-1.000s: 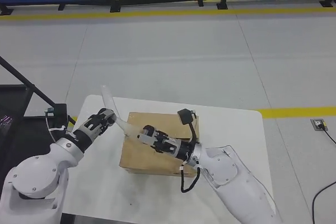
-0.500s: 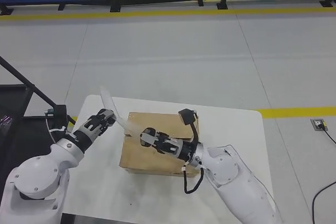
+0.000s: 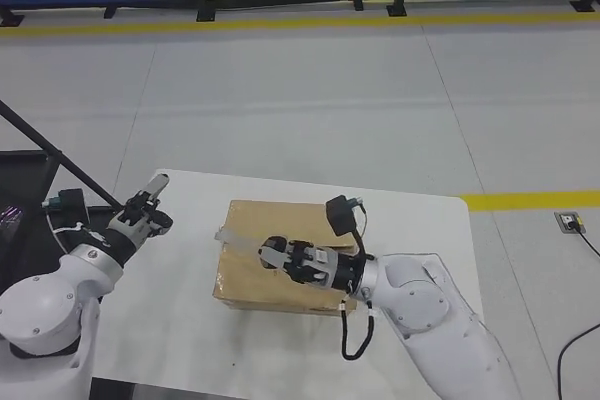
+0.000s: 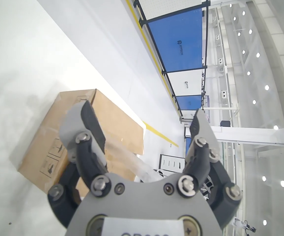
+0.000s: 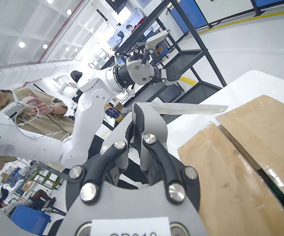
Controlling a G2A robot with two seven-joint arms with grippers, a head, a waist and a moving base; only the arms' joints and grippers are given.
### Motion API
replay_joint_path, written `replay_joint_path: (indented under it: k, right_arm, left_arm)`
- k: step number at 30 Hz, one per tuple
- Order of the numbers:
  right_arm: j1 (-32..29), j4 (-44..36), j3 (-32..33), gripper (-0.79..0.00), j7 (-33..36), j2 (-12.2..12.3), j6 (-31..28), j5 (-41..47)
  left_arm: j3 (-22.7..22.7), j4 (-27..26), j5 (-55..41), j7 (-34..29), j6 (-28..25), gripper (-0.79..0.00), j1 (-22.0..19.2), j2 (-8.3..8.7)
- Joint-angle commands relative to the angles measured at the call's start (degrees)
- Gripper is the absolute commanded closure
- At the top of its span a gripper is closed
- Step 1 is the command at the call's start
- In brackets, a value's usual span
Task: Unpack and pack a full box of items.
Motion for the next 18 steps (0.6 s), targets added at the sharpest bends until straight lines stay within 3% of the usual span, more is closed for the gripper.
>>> replay_joint_path:
  k: [1, 3, 11, 13, 18]
  right_arm:
    - [-0.02, -1.13, 0.32, 0.0, -0.36, 0.14, 0.43, -1.95]
    - [-0.3, -1.96, 1.27, 0.0, -2.52, 0.21, 3.61, -3.67]
    - [-0.3, -1.96, 1.27, 0.0, -2.52, 0.21, 3.61, -3.67]
    - [-0.3, -1.96, 1.27, 0.0, -2.52, 0.21, 3.61, -3.67]
    - [-0.74, -6.0, 0.26, 0.0, -4.91, 0.2, 1.26, -7.51]
  left_arm:
    - [-0.9, 0.87, -0.09, -0.51, -0.18, -0.785, 0.14, 0.2]
    - [-1.98, 1.89, -0.26, -1.36, -0.47, -0.785, 0.37, 0.43]
    - [-7.83, 6.73, 2.21, -11.18, -4.33, -0.785, 3.49, 2.15]
    - [-8.27, 8.07, 4.16, -14.73, -5.24, -0.785, 3.86, 2.73]
    - [-7.09, 10.24, 3.38, -16.47, -3.71, -0.785, 2.1, 3.17]
